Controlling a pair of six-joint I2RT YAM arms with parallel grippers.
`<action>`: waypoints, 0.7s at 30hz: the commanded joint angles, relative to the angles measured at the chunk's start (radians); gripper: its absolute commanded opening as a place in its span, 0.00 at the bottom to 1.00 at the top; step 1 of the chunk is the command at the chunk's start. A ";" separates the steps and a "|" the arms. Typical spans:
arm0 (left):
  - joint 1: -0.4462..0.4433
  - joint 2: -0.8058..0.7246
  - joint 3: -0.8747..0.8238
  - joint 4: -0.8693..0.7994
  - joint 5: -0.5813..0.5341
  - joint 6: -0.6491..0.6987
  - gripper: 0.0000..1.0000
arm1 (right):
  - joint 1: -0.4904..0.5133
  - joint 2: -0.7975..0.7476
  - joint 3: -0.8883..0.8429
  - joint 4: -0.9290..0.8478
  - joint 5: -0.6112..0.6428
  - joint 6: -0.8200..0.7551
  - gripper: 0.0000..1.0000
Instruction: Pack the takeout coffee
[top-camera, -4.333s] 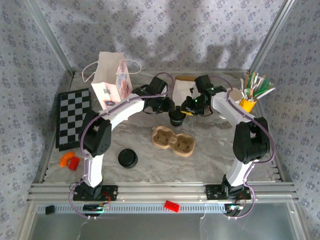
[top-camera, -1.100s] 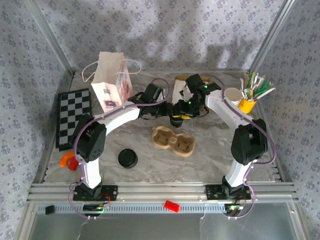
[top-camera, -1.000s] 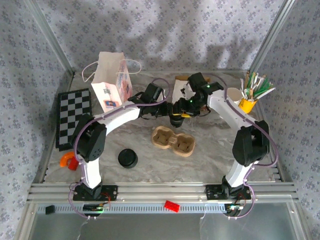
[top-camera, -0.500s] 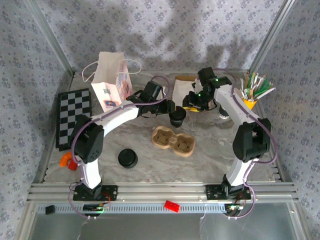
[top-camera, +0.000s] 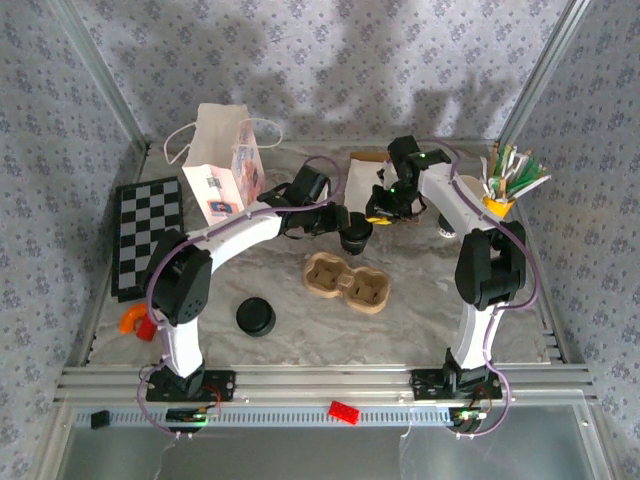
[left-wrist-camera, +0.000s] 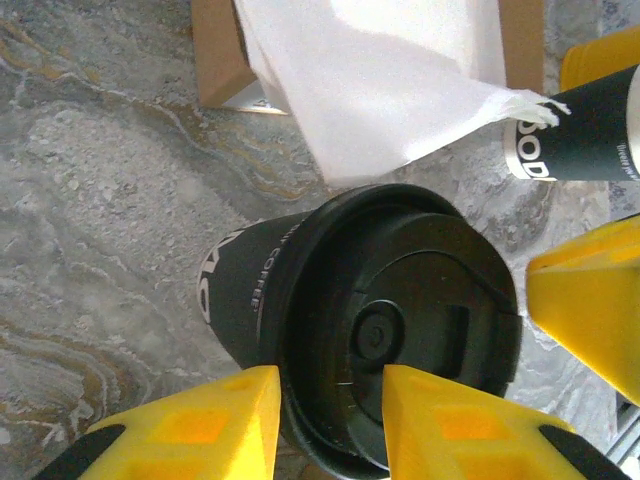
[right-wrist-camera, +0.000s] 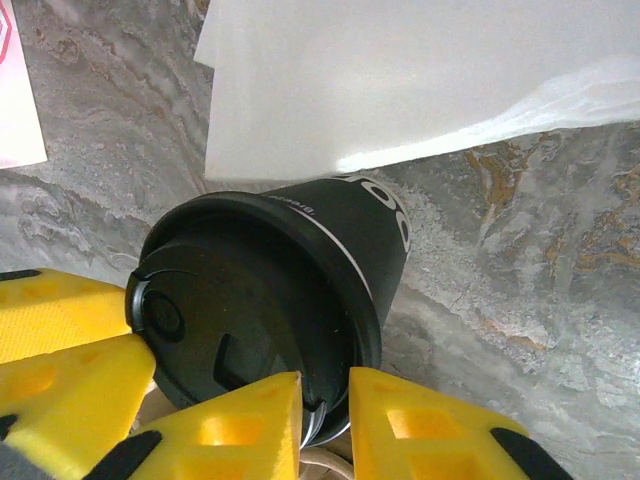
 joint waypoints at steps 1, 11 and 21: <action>-0.003 0.022 0.015 -0.048 -0.018 0.006 0.32 | 0.008 0.024 -0.009 -0.018 -0.017 -0.010 0.16; -0.006 0.037 -0.010 -0.061 -0.025 0.009 0.30 | 0.023 0.030 -0.085 -0.018 0.023 -0.026 0.14; -0.011 0.048 -0.014 -0.057 -0.043 0.010 0.30 | 0.025 0.002 -0.222 0.059 0.007 0.011 0.13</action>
